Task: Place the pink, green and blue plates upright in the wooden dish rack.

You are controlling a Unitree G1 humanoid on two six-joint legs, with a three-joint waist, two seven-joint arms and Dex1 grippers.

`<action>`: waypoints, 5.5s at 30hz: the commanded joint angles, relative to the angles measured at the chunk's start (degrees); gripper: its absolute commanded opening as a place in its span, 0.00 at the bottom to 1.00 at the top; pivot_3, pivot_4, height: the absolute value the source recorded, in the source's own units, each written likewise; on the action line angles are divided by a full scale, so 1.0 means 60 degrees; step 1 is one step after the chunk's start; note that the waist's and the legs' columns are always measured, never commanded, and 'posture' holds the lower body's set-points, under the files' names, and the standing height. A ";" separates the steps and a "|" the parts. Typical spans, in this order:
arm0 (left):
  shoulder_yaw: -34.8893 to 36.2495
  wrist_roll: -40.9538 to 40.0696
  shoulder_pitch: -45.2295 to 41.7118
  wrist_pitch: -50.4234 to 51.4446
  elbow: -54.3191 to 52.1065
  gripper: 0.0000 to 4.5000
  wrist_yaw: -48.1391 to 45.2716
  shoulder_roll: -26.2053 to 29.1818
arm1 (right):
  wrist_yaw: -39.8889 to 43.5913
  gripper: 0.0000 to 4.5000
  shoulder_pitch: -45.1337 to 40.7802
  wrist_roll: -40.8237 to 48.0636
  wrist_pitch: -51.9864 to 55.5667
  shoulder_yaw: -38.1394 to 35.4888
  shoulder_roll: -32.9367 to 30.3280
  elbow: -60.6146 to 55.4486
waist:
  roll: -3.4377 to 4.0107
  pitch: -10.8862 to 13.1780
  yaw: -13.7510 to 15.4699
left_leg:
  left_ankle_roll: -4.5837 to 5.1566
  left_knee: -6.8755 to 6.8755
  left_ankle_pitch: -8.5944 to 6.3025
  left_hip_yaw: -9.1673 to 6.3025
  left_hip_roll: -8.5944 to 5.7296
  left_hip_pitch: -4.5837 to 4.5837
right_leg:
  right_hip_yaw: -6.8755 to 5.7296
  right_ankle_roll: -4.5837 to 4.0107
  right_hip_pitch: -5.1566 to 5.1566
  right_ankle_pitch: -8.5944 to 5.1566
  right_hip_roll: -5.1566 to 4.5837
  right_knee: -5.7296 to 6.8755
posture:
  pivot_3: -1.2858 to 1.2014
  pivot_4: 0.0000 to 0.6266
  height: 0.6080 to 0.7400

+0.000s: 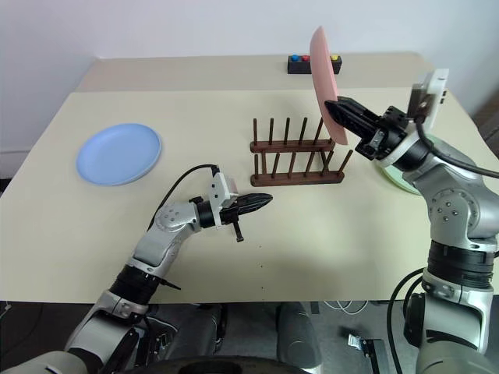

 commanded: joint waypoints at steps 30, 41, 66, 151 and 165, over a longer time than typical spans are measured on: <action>0.0094 -0.0054 -0.0089 -0.0013 -0.0294 0.00 -0.0061 -0.0013 | -0.0642 0.01 0.0102 0.1505 0.0994 -0.0908 0.0287 0.1504 | 0.0002 -0.0001 0.0004 | 0.0000 0.0005 0.0000 0.0003 0.0000 -0.0013 | 0.0001 0.0001 -0.0011 0.0001 0.0001 0.0003 | 0.52 0.24 1.00; 0.0080 -0.0066 -0.0071 0.0035 -0.0376 0.00 -0.0059 -0.0001 | -0.0791 1.00 0.0245 0.1473 0.0961 -0.1207 0.0345 0.1656 | 0.0002 -0.0002 0.0001 | 0.0000 0.0005 0.0000 0.0003 0.0000 -0.0013 | 0.0001 0.0001 -0.0013 0.0001 0.0001 0.0006 | 0.52 0.24 1.00; 0.0074 -0.0153 -0.0167 0.0141 -0.0266 0.00 -0.0247 -0.0006 | -0.2226 1.00 0.4367 -0.4583 -0.3306 -0.1235 -0.1706 0.1451 | 0.0024 -0.0014 -0.0053 | 0.0001 0.0007 0.0000 0.0025 0.0000 -0.0002 | 0.0012 0.0002 -0.0012 0.0000 0.0002 0.0011 | 0.52 0.24 1.00; 0.0017 -0.0121 -0.0025 0.0132 -0.0358 0.00 -0.0317 0.0056 | -0.4221 0.03 0.0118 0.2409 0.1229 0.0959 0.1073 -0.1752 | 0.0038 -0.0003 -0.0010 | 0.0002 0.0009 0.0001 0.0009 -0.0001 -0.0015 | 0.0013 -0.0001 -0.0022 0.0003 0.0002 0.0014 | 0.52 0.24 1.00; 0.0039 -0.0084 -0.0065 0.0100 -0.0320 0.00 -0.0304 0.0061 | -0.4766 0.03 -0.0031 0.3174 0.1661 0.0444 0.1445 -0.1104 | 0.0038 -0.0003 -0.0016 | 0.0002 0.0009 0.0001 0.0010 -0.0001 -0.0016 | 0.0013 -0.0001 -0.0024 0.0003 0.0003 0.0015 | 0.52 0.24 1.00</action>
